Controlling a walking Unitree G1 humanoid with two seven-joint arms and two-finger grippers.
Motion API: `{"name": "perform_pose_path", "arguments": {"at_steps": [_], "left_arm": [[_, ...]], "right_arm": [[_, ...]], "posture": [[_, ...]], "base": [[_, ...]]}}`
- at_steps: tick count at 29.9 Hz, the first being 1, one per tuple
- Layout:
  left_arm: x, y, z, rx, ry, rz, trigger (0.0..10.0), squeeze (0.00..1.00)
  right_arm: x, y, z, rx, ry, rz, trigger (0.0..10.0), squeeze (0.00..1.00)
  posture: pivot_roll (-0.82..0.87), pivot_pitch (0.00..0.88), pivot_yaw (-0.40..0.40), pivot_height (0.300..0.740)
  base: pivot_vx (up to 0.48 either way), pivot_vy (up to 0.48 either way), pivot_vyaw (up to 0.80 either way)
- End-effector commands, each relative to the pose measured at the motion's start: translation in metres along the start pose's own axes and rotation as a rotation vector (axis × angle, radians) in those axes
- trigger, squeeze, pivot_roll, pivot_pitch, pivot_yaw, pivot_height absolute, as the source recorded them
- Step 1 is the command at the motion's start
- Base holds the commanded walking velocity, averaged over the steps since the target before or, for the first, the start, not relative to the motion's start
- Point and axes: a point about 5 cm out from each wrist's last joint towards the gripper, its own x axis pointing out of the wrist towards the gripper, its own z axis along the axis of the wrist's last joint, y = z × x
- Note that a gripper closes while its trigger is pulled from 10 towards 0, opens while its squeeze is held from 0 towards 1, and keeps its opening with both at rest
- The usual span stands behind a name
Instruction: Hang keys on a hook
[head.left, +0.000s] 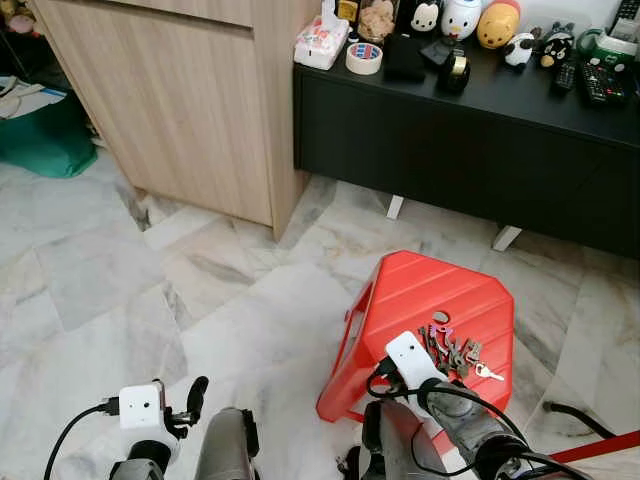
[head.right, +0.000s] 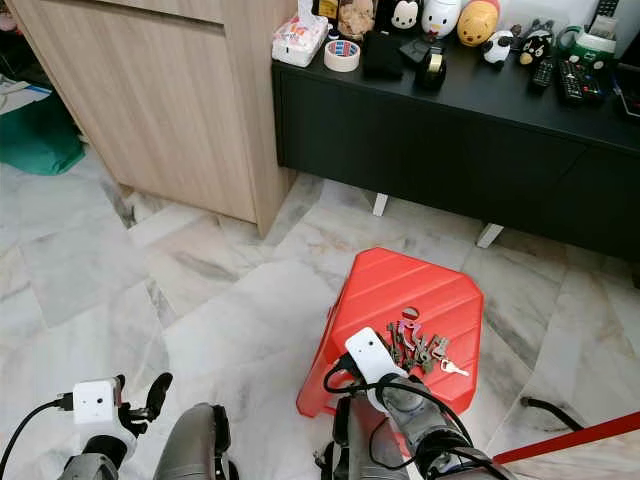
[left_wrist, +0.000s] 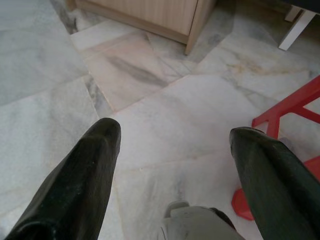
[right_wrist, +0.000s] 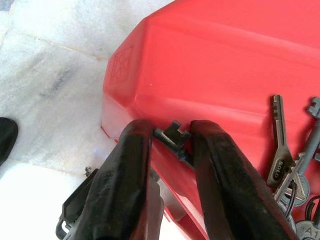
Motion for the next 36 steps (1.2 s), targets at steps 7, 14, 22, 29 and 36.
{"name": "perform_pose_path", "arguments": {"at_steps": [7, 14, 22, 29, 36], "left_arm": [[-0.006, -0.005, -0.001, -0.008, 0.024, 0.006, 10.0, 0.0], [-0.006, -0.007, 0.003, -0.008, 0.026, 0.014, 10.0, 0.0], [-0.002, -0.011, 0.008, -0.01, 0.028, 0.02, 10.0, 0.0], [0.008, -0.008, 0.011, -0.009, 0.027, 0.039, 10.0, 0.0], [0.019, -0.005, 0.014, -0.005, 0.03, 0.056, 10.0, 0.0]], "right_arm": [[-0.004, 0.002, -0.022, 0.02, 0.092, -0.01, 0.0, 0.0], [-0.004, 0.001, -0.023, 0.04, 0.091, -0.025, 0.0, 0.0], [-0.003, -0.017, 0.0, 0.168, -0.029, -0.1, 0.0, 0.0], [-0.004, -0.036, 0.023, 0.32, -0.138, -0.186, 0.0, 0.0], [-0.005, -0.04, 0.03, 0.476, -0.209, -0.218, 0.0, 0.0]], "posture": [[0.22, 0.22, -0.065, 0.597], [0.22, 0.216, -0.066, 0.597], [0.2, 0.167, -0.077, 0.597], [0.19, 0.099, -0.09, 0.597], [0.18, 0.011, -0.098, 0.597]], "base": [[0.0, 0.0, 0.0], [0.0, 0.0, 0.0], [0.0, 0.0, 0.0], [0.0, 0.0, 0.0], [0.0, 0.0, 0.0]]}}
